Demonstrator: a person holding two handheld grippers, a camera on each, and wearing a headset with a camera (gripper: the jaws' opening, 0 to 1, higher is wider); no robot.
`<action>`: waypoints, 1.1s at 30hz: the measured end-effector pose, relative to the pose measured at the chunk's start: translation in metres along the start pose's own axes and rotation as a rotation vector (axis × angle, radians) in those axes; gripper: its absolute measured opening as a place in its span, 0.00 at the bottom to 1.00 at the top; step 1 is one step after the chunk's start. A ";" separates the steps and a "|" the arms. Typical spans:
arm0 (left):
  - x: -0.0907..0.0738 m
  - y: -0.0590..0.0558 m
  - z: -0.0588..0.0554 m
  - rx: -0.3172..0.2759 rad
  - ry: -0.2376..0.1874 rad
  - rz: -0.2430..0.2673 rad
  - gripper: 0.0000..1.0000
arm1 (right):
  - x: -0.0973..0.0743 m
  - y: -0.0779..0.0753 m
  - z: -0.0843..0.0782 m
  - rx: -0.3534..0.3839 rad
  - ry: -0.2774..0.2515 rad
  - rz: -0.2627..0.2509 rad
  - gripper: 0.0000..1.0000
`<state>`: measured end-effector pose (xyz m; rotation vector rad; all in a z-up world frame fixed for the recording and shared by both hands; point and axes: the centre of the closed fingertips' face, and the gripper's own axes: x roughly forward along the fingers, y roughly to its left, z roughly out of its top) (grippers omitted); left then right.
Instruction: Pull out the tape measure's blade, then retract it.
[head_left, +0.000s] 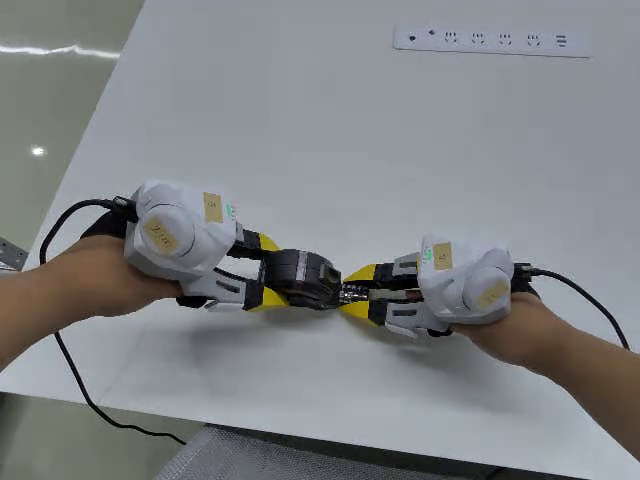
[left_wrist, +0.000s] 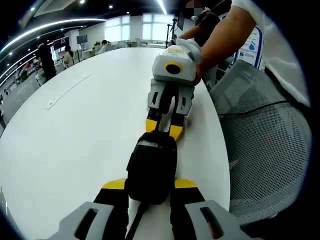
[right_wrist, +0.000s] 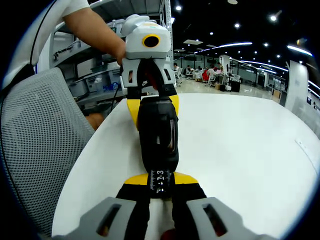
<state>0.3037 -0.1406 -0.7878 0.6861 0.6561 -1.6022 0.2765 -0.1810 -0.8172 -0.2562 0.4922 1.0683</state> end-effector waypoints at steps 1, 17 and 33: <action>0.000 0.000 0.000 0.001 0.000 0.001 0.28 | 0.000 0.000 0.000 -0.005 0.002 -0.001 0.13; -0.001 0.001 -0.001 0.021 0.007 -0.009 0.28 | -0.008 0.001 -0.004 -0.010 0.053 0.017 0.12; -0.001 0.000 0.000 0.023 0.006 -0.009 0.27 | -0.031 -0.002 -0.014 -0.013 0.096 0.015 0.12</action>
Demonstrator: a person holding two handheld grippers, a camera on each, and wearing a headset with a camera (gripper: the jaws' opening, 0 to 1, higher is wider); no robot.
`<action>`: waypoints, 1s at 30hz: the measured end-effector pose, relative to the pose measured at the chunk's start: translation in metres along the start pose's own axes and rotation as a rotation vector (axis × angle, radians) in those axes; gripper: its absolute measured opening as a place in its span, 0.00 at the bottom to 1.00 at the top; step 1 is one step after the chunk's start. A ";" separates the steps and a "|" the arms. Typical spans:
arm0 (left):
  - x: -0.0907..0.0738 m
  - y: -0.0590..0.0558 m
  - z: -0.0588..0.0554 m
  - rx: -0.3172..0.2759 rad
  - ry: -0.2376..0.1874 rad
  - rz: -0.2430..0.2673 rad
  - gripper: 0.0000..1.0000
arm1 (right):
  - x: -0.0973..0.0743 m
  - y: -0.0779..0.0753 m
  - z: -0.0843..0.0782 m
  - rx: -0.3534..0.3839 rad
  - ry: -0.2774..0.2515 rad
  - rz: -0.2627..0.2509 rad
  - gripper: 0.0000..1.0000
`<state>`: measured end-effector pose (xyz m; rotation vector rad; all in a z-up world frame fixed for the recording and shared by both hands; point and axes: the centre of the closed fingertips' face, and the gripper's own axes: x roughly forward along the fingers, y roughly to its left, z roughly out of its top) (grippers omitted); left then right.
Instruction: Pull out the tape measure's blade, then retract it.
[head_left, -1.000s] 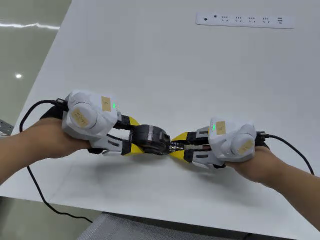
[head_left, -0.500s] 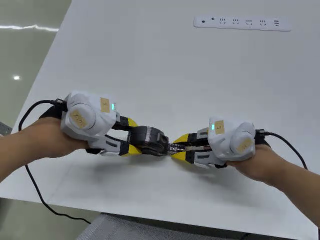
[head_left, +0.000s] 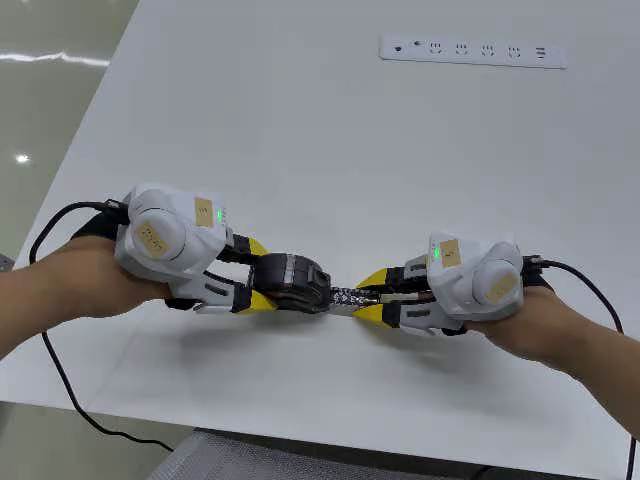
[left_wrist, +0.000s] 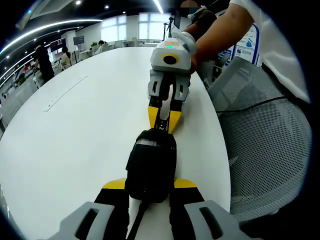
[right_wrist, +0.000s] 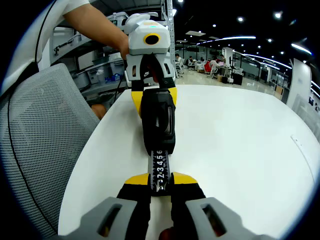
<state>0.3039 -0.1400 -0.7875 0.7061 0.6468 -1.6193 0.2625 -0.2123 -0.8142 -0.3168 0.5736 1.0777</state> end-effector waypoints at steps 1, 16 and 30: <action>0.000 0.000 0.000 -0.001 0.000 0.000 0.27 | -0.002 0.000 -0.001 -0.001 0.003 -0.003 0.12; 0.000 -0.001 0.001 0.002 0.000 -0.002 0.27 | -0.031 -0.002 -0.018 0.002 0.056 -0.011 0.12; 0.001 -0.001 0.002 0.003 0.006 -0.001 0.27 | -0.055 -0.003 -0.034 0.011 0.097 -0.020 0.12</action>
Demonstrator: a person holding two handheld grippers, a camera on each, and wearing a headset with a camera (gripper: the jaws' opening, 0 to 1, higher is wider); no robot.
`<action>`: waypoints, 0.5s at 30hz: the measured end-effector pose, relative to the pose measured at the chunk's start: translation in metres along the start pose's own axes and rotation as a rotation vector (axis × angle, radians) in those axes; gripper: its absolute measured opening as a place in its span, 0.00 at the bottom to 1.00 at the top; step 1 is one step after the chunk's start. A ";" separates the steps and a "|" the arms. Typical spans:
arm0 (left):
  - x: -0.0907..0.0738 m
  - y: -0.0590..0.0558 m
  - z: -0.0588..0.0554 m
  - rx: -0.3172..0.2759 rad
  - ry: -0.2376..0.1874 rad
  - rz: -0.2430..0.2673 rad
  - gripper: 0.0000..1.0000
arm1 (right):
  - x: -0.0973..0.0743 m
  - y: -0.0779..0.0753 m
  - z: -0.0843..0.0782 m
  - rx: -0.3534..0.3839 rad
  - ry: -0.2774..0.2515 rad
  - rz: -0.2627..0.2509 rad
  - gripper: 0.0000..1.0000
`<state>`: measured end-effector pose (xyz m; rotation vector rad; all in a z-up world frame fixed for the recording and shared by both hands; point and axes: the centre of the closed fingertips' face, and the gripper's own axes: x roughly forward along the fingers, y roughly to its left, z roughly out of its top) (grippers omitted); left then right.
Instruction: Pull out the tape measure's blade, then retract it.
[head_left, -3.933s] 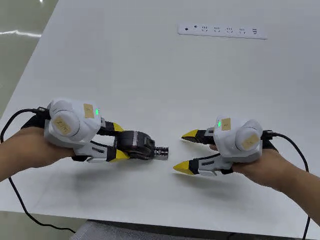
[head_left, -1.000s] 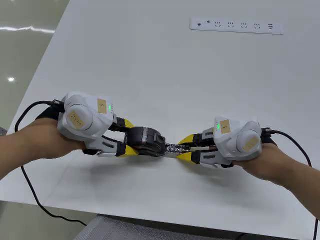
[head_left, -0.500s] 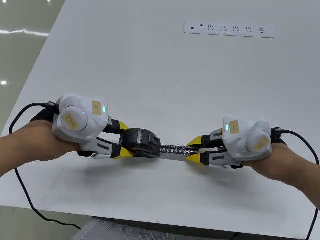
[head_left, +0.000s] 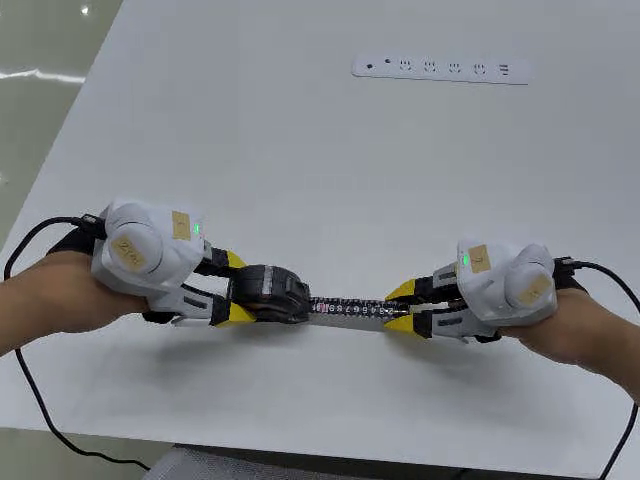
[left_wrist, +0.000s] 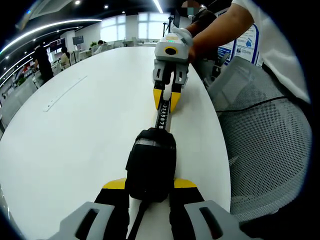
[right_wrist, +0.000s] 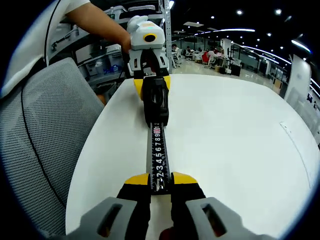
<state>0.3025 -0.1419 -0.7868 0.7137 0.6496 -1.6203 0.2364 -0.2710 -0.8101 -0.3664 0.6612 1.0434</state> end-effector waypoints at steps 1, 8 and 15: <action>0.000 0.000 0.000 0.000 0.001 0.000 0.27 | -0.002 0.000 -0.001 -0.001 0.001 -0.002 0.12; 0.000 0.000 0.000 -0.003 -0.003 0.005 0.27 | -0.014 -0.004 -0.013 0.011 0.023 -0.012 0.12; 0.001 0.000 0.001 0.000 0.002 0.005 0.27 | -0.028 -0.005 -0.026 0.022 0.047 -0.021 0.12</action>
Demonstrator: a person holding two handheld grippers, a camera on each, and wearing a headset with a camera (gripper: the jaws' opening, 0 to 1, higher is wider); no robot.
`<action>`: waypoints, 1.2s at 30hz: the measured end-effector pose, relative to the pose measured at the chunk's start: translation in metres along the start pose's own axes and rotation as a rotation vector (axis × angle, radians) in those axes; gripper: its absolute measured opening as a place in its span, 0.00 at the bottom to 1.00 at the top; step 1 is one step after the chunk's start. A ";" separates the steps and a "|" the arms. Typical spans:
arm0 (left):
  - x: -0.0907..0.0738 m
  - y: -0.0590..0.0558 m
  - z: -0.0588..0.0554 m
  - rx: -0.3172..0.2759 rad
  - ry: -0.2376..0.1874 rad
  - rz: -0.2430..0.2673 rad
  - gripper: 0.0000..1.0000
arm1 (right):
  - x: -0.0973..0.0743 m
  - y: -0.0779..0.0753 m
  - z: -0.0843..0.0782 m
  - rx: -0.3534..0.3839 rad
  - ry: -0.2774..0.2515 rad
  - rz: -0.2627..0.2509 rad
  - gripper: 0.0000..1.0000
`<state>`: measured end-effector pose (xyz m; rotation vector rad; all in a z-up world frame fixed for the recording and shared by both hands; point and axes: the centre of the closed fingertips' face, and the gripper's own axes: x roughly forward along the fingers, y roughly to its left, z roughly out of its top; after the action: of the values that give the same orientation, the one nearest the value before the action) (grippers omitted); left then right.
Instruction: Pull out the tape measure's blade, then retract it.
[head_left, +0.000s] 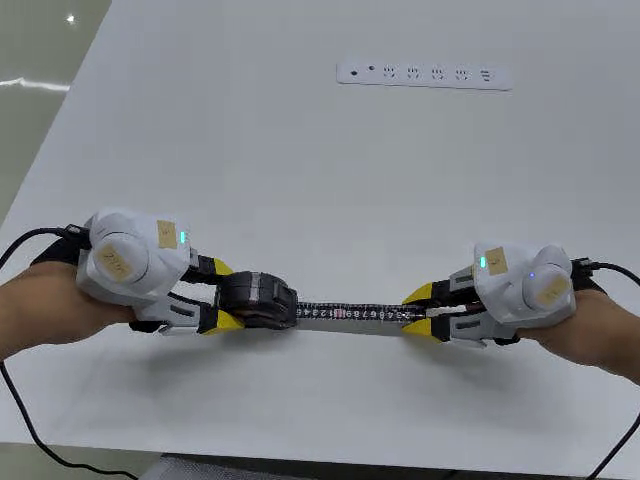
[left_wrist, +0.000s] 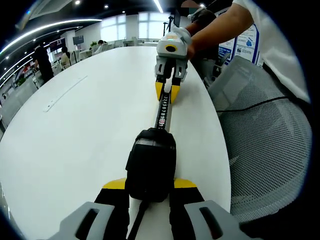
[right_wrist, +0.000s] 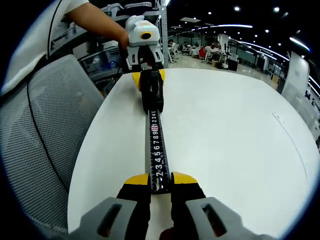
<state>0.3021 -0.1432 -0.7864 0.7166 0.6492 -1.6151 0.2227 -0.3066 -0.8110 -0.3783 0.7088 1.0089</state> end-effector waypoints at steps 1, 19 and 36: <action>0.000 0.000 0.000 0.001 0.000 0.000 0.27 | -0.001 0.000 -0.001 0.001 0.002 0.000 0.12; 0.001 0.000 0.001 0.008 0.006 -0.005 0.27 | -0.028 -0.003 -0.028 0.017 0.049 -0.027 0.12; 0.002 0.000 0.001 0.015 0.009 -0.010 0.27 | -0.052 -0.003 -0.052 0.053 0.087 -0.055 0.12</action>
<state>0.3016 -0.1454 -0.7871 0.7329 0.6492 -1.6279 0.1885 -0.3719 -0.8127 -0.3959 0.7982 0.9244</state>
